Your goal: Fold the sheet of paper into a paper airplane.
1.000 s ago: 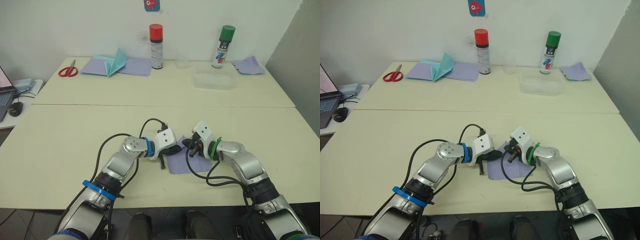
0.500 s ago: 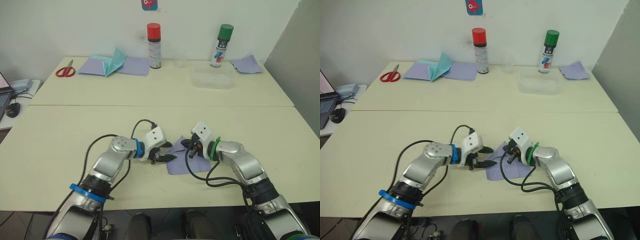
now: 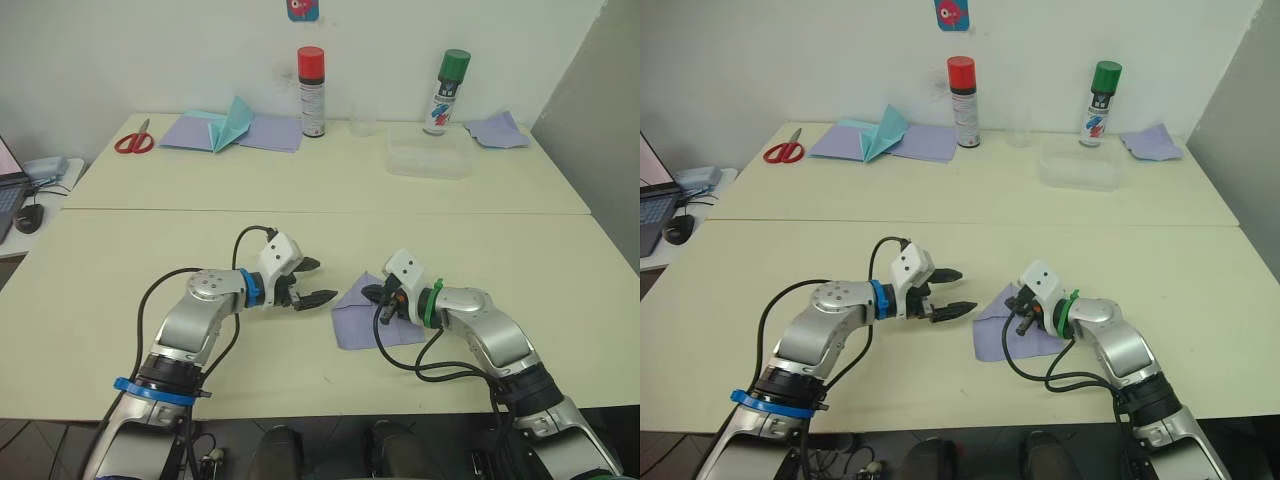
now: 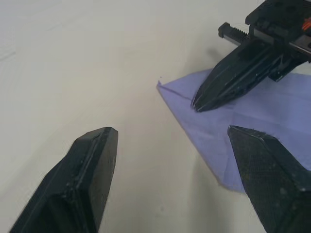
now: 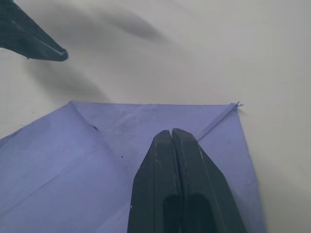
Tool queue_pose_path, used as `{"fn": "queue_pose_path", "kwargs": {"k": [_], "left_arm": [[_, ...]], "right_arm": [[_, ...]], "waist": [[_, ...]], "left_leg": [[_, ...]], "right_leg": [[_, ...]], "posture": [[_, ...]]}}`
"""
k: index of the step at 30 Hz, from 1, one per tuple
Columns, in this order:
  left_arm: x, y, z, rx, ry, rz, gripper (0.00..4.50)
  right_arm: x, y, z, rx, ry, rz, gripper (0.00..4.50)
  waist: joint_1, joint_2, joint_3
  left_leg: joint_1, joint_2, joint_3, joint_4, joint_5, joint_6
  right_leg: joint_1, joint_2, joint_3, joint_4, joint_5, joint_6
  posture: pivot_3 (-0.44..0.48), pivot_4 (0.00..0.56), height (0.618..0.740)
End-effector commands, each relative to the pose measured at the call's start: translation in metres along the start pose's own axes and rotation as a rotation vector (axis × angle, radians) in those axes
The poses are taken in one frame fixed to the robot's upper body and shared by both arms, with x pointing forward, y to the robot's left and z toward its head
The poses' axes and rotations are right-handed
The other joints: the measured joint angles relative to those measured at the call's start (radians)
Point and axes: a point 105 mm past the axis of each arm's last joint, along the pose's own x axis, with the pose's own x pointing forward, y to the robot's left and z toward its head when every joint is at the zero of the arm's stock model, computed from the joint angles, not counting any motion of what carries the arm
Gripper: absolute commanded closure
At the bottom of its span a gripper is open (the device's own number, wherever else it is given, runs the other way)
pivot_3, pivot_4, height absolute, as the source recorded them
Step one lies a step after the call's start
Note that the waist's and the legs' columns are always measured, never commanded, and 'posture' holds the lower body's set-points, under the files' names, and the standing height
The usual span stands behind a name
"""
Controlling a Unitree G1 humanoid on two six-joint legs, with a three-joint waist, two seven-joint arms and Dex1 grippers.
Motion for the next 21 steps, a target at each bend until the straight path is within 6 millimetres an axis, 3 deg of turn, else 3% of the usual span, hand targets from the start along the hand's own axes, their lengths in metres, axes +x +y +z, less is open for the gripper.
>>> {"fn": "queue_pose_path", "kwargs": {"k": [1,9,10,21], "left_arm": [[0.006,-0.006,0.005,0.064,-0.022,-0.021,1.64],[0.021,-0.018,-0.010,0.060,0.010,-0.081,4.30],[0.022,-0.019,-0.012,0.061,0.023,-0.087,4.48],[0.036,-0.021,-0.028,0.092,0.115,-0.118,4.48]], "right_arm": [[-0.001,0.008,-0.018,0.030,0.065,0.029,4.50],[-0.002,0.012,-0.019,0.052,0.063,0.021,4.50],[-0.003,0.012,-0.018,0.061,0.061,0.022,4.50],[-0.004,0.016,-0.017,0.081,0.076,0.031,4.50]], "waist": [[0.000,0.000,0.000],[0.000,0.000,0.000],[0.000,0.000,0.000],[0.002,0.000,0.000]], "left_leg": [[0.000,0.000,0.000,0.000,0.000,0.000],[0.000,0.000,0.000,0.000,0.000,0.000],[0.000,0.000,0.000,0.000,0.000,0.000],[0.000,0.000,0.000,0.001,0.000,0.000]], "right_leg": [[0.000,0.000,0.000,0.000,0.000,0.000],[0.000,0.000,0.000,0.000,0.000,0.000],[0.000,0.000,0.000,0.000,0.000,0.000],[0.001,0.000,-0.001,0.000,0.000,0.000]], "posture": [[0.000,0.150,0.740],[0.000,0.150,0.740],[0.000,0.150,0.740],[0.000,0.150,0.740]]}}
